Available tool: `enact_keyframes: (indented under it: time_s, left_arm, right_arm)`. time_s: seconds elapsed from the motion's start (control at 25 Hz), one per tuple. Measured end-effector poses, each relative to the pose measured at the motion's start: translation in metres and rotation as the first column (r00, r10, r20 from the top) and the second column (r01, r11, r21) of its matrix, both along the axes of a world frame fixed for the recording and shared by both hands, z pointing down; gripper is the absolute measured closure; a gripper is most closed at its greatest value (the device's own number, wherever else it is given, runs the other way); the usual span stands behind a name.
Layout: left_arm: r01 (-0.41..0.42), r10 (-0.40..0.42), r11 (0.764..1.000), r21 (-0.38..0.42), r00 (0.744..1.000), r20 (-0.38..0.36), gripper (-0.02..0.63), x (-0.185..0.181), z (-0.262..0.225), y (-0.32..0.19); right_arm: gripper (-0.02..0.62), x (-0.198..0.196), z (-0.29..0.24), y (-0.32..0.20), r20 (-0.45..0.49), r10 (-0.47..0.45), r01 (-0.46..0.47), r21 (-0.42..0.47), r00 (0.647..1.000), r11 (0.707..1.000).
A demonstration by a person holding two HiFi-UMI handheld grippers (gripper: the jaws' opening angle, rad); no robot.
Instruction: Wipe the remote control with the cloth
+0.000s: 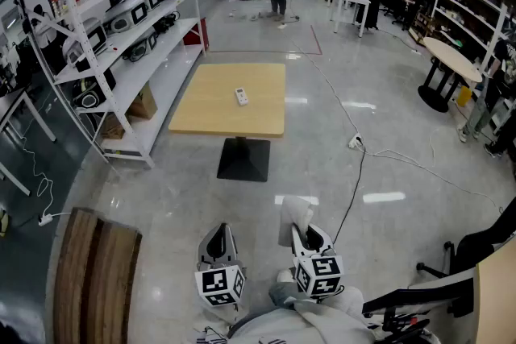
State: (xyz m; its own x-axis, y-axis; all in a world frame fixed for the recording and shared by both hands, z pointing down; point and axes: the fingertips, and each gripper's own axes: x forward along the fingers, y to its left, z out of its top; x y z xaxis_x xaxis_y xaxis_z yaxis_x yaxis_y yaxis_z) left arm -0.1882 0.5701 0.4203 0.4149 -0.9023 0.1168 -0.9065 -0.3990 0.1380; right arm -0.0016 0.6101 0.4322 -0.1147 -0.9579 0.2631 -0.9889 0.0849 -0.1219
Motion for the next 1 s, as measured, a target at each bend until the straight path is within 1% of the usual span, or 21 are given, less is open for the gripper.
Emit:
enact_keyframes:
  time_s: [0.12, 0.36, 0.56, 0.8, 1.0]
  left_arm:
    - [0.02, -0.02, 1.0, -0.007, 1.0, 0.005, 0.604, -0.003, 0.002, -0.018]
    - [0.027, -0.027, 1.0, -0.004, 0.999, 0.017, 0.604, 0.002, 0.002, -0.065]
    - [0.03, -0.03, 1.0, -0.001, 0.999, 0.034, 0.604, 0.016, -0.004, -0.11]
    - [0.032, -0.033, 0.999, 0.011, 0.999, 0.032, 0.604, 0.037, -0.009, -0.166]
    - [0.035, -0.035, 0.999, 0.005, 0.999, 0.021, 0.604, 0.056, -0.005, -0.208]
  right_arm:
    - [0.506, 0.004, -0.002, -0.017, -0.009, -0.012, 0.013, 0.014, 1.0, 1.0]
    - [0.506, 0.01, -0.004, -0.07, -0.004, -0.024, 0.024, 0.017, 1.0, 1.0]
    - [0.506, 0.017, -0.01, -0.119, 0.001, -0.052, 0.052, 0.023, 0.999, 0.998]
    - [0.506, 0.029, -0.009, -0.175, -0.003, -0.083, 0.083, 0.011, 0.997, 0.996]
    - [0.506, 0.041, -0.003, -0.214, -0.012, -0.102, 0.102, -0.001, 0.995, 0.995]
